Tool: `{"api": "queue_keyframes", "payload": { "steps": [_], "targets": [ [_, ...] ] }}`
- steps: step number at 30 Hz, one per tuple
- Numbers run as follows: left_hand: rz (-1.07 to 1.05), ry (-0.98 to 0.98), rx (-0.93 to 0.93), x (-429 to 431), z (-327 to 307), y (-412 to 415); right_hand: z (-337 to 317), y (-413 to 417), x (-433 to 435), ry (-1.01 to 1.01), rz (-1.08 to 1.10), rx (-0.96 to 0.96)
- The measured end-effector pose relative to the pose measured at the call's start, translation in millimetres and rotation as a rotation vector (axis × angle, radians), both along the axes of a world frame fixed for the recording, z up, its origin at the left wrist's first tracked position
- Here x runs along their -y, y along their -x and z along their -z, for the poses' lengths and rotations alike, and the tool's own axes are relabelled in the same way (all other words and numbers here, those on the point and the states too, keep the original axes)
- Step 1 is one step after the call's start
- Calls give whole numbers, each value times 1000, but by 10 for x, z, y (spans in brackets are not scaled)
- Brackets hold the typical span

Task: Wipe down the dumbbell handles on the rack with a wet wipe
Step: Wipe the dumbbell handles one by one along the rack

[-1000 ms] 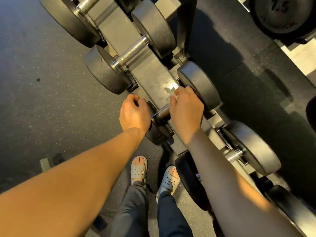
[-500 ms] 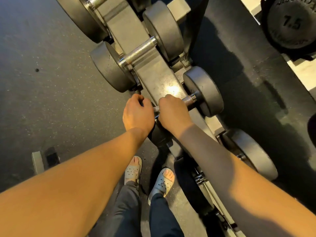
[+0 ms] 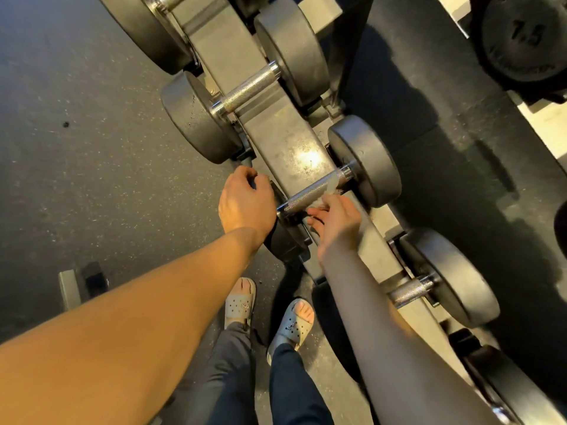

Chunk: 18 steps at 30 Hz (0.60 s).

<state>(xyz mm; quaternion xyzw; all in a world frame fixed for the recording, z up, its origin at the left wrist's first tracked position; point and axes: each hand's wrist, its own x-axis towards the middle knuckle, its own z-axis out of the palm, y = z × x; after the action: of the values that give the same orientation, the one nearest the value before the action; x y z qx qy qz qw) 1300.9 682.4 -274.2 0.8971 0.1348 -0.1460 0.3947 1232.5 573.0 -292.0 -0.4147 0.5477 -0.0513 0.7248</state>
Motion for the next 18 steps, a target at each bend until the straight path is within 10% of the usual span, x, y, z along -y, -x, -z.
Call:
{"api": "queue_keyframes", "payload": {
  "steps": [5,11,18],
  "targets": [
    [-15,-31,-4,17,21,-9,-26,107,-128,117,-436,-108],
    [-8,-41,7,13,7,-17,-78,-44,108,-52,289,104],
    [3,-57,9,11,34,-17,-60,64,-173,232,-357,-119]
  ]
}}
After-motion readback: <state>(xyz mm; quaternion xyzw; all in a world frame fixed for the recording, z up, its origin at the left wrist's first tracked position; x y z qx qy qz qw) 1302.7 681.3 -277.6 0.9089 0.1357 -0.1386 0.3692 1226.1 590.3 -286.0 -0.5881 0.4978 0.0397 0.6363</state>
